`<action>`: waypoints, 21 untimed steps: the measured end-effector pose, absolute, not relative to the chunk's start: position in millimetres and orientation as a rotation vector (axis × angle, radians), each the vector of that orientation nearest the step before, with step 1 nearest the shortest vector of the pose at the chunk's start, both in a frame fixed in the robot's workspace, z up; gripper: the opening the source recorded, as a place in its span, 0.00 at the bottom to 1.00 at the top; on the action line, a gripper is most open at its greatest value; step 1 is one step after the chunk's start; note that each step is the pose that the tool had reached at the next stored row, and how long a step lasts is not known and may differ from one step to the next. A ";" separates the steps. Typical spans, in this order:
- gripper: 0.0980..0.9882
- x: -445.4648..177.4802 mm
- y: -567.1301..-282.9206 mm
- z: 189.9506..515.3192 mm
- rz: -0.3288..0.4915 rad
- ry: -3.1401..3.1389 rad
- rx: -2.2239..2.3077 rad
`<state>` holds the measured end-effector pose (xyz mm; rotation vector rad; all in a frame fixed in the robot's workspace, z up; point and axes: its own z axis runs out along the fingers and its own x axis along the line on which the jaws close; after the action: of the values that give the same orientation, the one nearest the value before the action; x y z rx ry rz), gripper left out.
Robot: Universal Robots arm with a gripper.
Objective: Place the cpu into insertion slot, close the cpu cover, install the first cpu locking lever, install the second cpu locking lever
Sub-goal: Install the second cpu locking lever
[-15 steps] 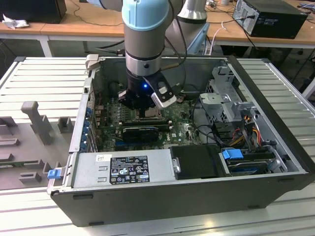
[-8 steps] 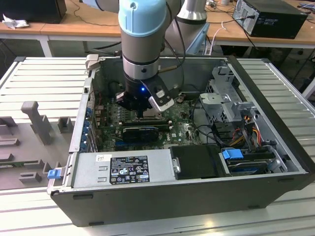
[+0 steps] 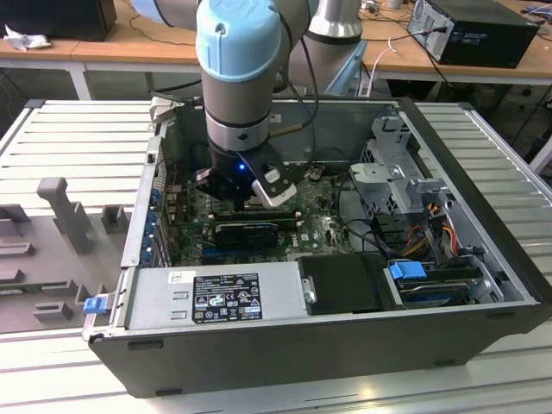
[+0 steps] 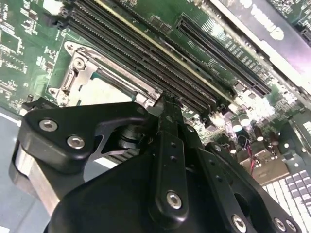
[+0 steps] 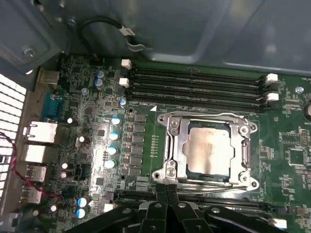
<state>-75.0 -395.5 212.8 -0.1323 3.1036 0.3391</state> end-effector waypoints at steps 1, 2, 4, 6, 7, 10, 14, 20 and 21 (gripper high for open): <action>0.01 -75.3 -395.5 209.7 0.346 3.103 -0.132; 0.01 -75.6 -395.5 206.6 0.361 3.100 -0.131; 0.01 -75.8 -395.5 203.1 0.370 3.099 -0.132; 0.01 -76.1 -395.6 201.8 0.389 3.096 -0.132; 0.01 -76.2 -395.5 201.4 0.401 3.095 -0.131; 0.01 -76.7 -395.5 199.0 0.425 3.091 -0.131; 0.01 -79.2 -395.4 196.7 0.464 3.084 -0.131; 0.01 -83.4 -395.5 200.4 0.475 3.082 -0.131; 0.01 -83.4 -395.4 204.1 0.475 3.082 -0.131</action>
<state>-83.4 -395.4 204.1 -0.1306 3.0820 0.4752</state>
